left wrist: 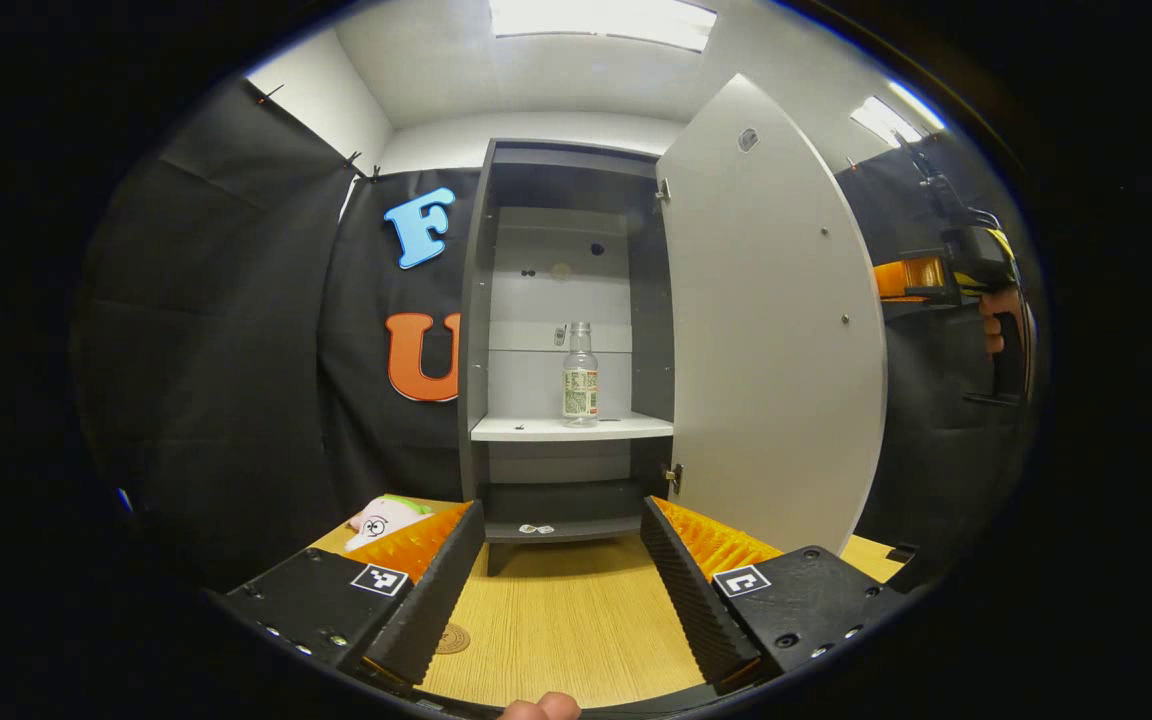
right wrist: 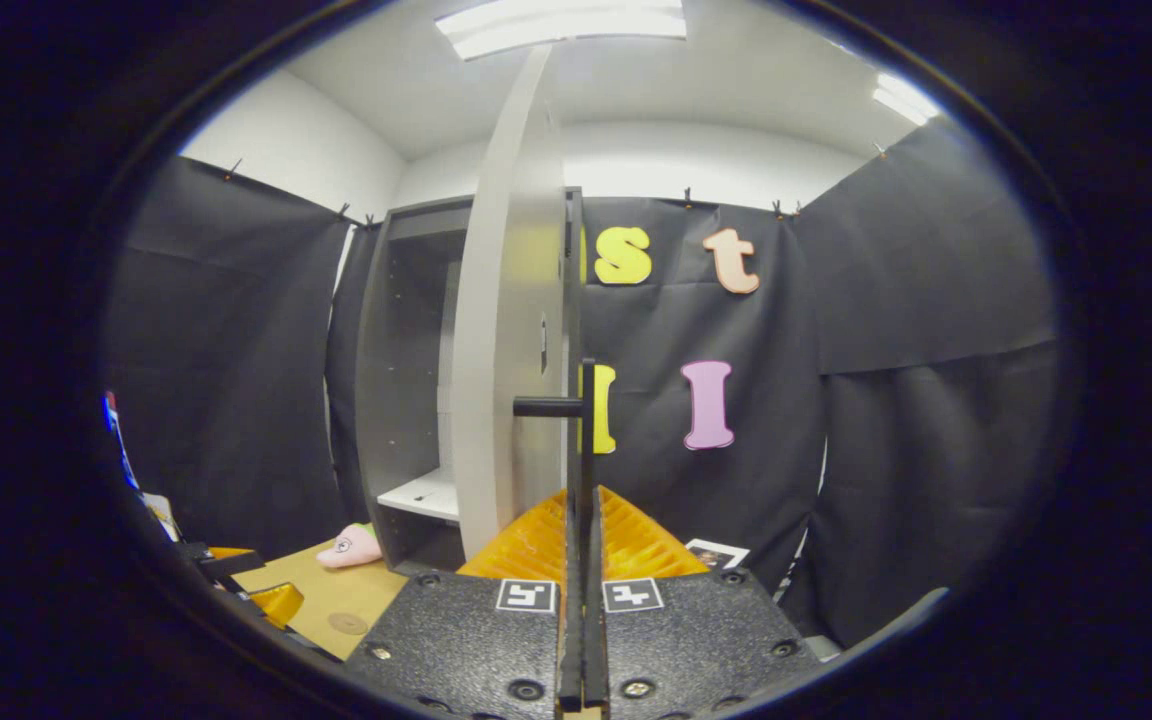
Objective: Open the cabinet door with the right hand, grasp the bottle in the cabinet with the left hand and place it on the coaster, then close the cabinet door with the right hand.
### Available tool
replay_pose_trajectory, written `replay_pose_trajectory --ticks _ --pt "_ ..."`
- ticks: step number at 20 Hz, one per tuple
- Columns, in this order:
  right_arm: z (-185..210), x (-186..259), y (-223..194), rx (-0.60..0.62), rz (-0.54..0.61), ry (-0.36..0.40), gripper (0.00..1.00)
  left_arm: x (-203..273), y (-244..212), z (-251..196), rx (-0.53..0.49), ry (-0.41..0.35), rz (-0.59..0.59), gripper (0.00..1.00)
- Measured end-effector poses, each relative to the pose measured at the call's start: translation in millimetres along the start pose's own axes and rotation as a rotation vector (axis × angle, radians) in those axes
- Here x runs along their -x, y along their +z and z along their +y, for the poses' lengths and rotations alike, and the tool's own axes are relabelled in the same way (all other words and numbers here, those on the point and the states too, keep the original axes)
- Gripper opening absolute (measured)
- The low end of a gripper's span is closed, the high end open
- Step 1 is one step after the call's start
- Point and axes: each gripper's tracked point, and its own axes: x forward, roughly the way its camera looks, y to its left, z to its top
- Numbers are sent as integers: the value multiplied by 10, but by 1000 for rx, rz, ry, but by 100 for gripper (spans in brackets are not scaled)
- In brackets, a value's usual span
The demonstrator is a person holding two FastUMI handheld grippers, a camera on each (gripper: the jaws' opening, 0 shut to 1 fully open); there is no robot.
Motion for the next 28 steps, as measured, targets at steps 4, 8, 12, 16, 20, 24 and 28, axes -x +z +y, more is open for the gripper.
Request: replay_pose_trajectory --ticks 4,8,12,16,20,24,28 --pt "7 41 -73 1 16 8 4 -16 -3 -33 -3 0 0 95" --pt "5 324 -264 -21 59 12 4 -27 -10 -59 2 5 3 95" --pt "-218 483 -285 5 34 -55 4 -60 -18 -93 3 5 8 95" --pt "-381 452 -360 -19 35 -88 21 -98 12 -158 2 -8 9 95" --pt "-608 395 -443 -27 35 -152 67 -195 56 -171 -9 -13 9 95" --pt "-704 324 -479 -91 20 -153 92 -316 152 -139 -21 -4 -8 95" --pt "-769 265 -493 -93 9 -148 94 -428 168 -122 -8 -11 8 95"
